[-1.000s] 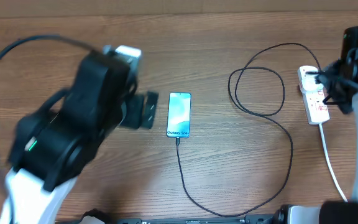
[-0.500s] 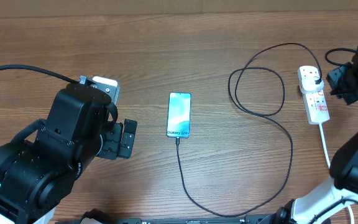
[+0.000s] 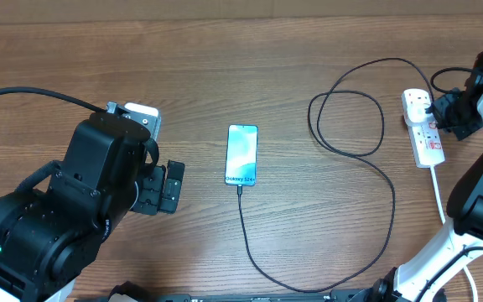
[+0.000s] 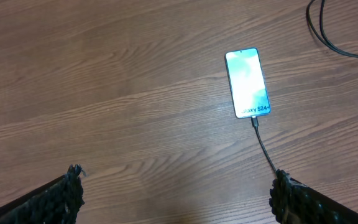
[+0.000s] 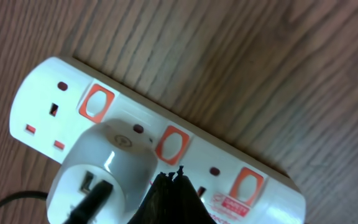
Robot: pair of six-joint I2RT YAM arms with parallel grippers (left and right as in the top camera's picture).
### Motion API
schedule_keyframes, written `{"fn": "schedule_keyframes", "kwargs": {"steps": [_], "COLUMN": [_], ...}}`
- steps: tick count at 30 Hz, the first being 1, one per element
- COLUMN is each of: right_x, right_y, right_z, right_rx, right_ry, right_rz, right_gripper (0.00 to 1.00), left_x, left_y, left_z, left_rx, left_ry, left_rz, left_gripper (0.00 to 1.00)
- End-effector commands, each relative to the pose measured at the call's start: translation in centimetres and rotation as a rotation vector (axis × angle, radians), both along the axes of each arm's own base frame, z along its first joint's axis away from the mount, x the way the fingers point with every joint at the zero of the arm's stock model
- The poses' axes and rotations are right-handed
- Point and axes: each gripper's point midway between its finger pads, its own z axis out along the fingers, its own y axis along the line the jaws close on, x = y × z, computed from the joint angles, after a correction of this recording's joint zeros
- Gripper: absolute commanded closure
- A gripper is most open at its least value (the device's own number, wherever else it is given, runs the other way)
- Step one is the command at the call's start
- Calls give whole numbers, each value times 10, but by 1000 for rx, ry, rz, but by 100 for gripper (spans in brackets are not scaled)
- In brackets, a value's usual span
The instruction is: Plug charger to phone and switch on socket
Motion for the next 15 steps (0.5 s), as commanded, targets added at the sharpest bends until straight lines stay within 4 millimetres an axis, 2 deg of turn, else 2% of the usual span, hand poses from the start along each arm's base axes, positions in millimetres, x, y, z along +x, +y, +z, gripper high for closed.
{"fn": "schedule_keyframes", "kwargs": {"steps": [1,8,15], "right_x": [6,17,18], "right_y": [4,0,26], "right_z": [-8,-11,-42], "right_rx": [27,17,113], "right_ry": [-8,-49,0], "right_rz": [24,27,85], "right_gripper": [96,96,96], "left_x": [0,0,-1], "left_y": [2,2,2], "left_z": [2,2,2], "left_rx": [-5,-5,-6], "left_ry": [-10,-10,-12], "left_rz": [22,22,22], "left_gripper": [0,0,0]}}
